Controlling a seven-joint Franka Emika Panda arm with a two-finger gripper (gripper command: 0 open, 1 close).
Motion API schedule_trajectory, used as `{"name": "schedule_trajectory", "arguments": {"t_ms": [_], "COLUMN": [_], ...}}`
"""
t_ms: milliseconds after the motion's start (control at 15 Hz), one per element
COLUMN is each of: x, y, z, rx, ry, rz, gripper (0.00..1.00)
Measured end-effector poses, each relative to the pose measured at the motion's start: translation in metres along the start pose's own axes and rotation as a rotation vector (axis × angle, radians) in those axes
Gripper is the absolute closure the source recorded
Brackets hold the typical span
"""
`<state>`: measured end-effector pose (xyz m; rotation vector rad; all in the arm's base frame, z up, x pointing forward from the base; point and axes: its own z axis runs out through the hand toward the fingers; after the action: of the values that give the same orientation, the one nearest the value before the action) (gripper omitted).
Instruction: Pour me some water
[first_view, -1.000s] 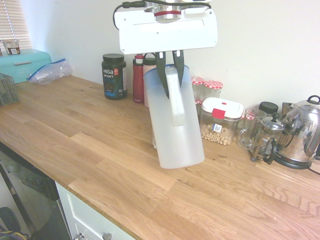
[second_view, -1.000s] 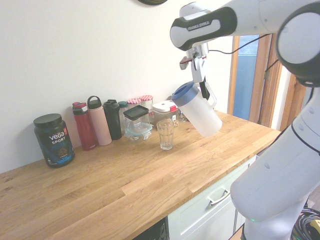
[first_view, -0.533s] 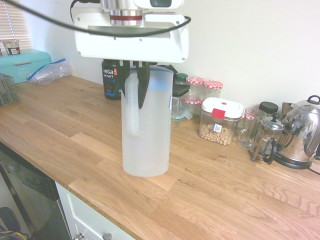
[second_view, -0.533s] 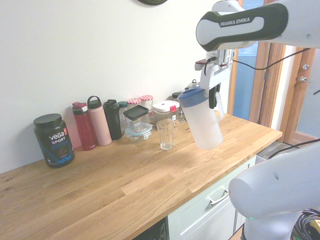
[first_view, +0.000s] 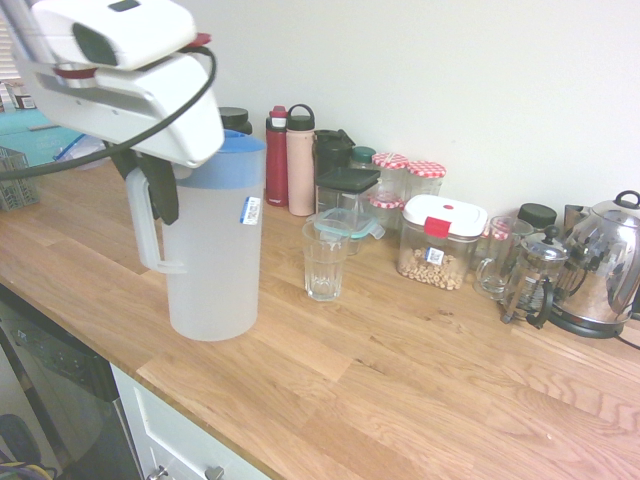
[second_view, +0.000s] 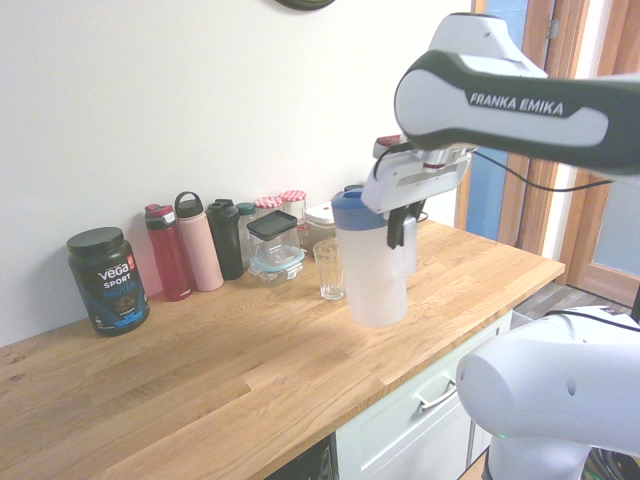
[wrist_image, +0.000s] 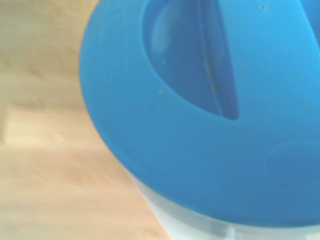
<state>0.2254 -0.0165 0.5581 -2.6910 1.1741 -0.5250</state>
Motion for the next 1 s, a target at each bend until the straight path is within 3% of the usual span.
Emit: {"name": "schedule_trajectory", "arguments": {"t_ms": [333, 467, 733, 1000], "x": [-0.072, -0.084, -0.096, -0.121], "y": [-0.091, -0.118, -0.168, -0.221], "z": [-0.002, 0.008, 0.053, 0.075], "rx": [0.182, 0.258, 0.286, 0.250], "ry": [0.224, 0.261, 0.143, 0.071], "rz": [0.000, -0.013, -0.049, -0.097], "gripper": [1.00, 1.00, 1.00, 1.00]}}
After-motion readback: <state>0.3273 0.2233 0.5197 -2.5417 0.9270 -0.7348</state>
